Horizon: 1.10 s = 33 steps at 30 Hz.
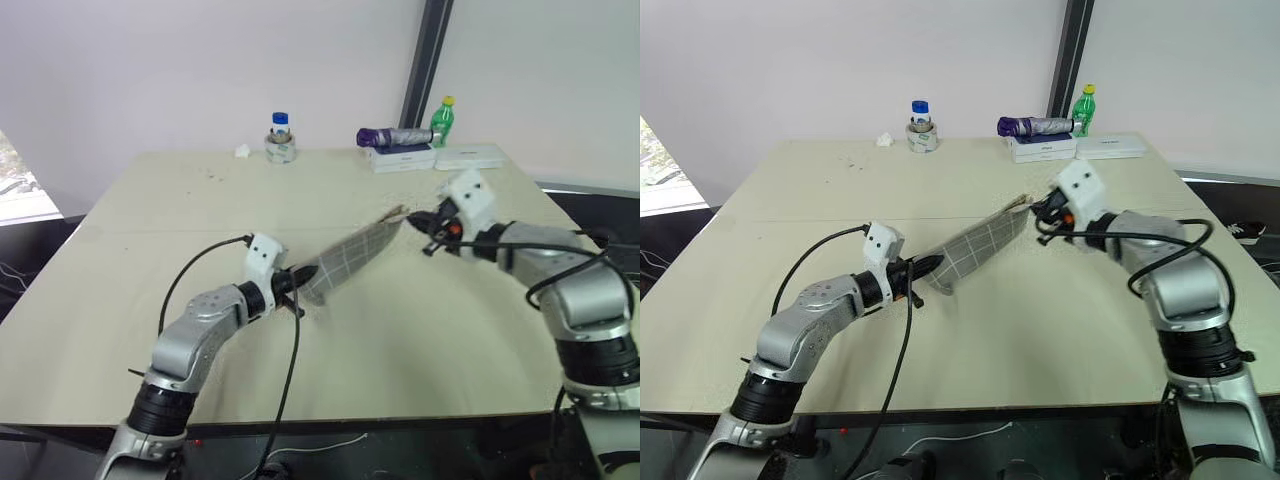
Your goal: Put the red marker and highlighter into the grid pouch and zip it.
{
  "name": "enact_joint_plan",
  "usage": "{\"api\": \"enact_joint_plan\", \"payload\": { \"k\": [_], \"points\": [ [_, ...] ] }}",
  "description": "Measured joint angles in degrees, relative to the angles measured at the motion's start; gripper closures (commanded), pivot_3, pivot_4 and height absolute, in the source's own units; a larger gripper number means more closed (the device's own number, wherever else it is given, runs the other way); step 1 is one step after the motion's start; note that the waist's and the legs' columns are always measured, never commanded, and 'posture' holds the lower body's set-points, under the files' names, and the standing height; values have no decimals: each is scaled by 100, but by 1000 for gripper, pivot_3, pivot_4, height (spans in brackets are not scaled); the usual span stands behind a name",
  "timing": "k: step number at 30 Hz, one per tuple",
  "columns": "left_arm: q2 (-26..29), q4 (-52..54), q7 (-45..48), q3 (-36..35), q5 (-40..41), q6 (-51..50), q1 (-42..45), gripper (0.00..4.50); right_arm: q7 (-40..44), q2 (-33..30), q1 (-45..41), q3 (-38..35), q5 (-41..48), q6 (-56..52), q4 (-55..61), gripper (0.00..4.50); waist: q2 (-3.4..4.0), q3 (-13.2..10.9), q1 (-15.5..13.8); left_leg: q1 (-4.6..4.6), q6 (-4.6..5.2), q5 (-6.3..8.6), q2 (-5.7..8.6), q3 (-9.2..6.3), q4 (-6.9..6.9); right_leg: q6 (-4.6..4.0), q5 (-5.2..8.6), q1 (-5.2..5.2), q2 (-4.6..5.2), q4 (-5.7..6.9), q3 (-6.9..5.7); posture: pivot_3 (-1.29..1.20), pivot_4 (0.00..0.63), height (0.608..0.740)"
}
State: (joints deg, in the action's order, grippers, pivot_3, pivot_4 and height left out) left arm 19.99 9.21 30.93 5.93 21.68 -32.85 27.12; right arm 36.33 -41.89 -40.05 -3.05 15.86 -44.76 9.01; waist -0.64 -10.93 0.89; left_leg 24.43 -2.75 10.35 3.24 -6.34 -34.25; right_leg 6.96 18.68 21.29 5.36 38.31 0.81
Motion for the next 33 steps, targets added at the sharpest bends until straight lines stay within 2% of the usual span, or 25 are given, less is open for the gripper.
{"api": "enact_joint_plan", "payload": {
  "k": [5, 12, 15, 20, 21, 25, 30, 33],
  "points": [
    [150, -18, 134, 125, -226, 337, -70, 4500, 7, -263, -88, -14, -79, 272, -294, 4469, 0, 0, 13, 0, 0, 0, -2, 3, 1, 0, 0, 3, 0, 0, 3, 0, 150, 740],
    [188, -18, 175, 166, -260, 518, -144, 4500, 90, -279, -82, -1, -75, 432, -415, 4469, 0, 0, 11, 0, 0, 0, -3, 3, 1, 0, 0, 2, 0, 0, 3, 0, 150, 740],
    [258, -80, 159, 119, -349, 664, -182, 4500, 427, -380, 169, -19, 136, 380, -164, 3619, 0, 0, 6, 0, 1, 0, -3, 2, 1, 0, 0, 1, 0, 0, 2, 0, 150, 740],
    [315, -351, 114, -35, -552, 900, -100, 4500, 761, -400, 714, 31, 358, 303, 370, 1022, 0, 0, 6, 0, 1, 0, -3, 2, 0, 0, 0, 2, 0, 1, 2, 0, 150, 740],
    [318, -411, 115, -61, -587, 943, -68, 4500, 776, -401, 779, 42, 350, 317, 430, 1022, 0, 0, 1, 0, 1, 0, -2, 2, 0, 1, 0, 1, 0, 0, 2, 0, 150, 740],
    [321, -462, 161, -197, -570, 946, -42, 2861, 795, -402, 897, 62, 337, 393, 531, 955, 0, 0, -2, 1, 1, 0, -2, 1, 0, 1, 0, 2, 1, 0, 2, 0, 150, 740],
    [320, -438, 311, -331, -354, 820, -47, 205, 763, -403, 917, 62, 289, 401, 530, 955, 0, 0, -10, 1, 1, 0, -3, 1, 0, 1, 0, 2, 1, 0, 2, 0, 150, 740],
    [314, -317, 323, -395, -285, 732, -50, 95, 754, -402, 929, 62, 283, 403, 525, 955, 0, 0, -10, 1, 1, 0, -3, 0, 0, 1, 0, 2, 1, 0, 2, 0, 150, 740]
  ]
}}
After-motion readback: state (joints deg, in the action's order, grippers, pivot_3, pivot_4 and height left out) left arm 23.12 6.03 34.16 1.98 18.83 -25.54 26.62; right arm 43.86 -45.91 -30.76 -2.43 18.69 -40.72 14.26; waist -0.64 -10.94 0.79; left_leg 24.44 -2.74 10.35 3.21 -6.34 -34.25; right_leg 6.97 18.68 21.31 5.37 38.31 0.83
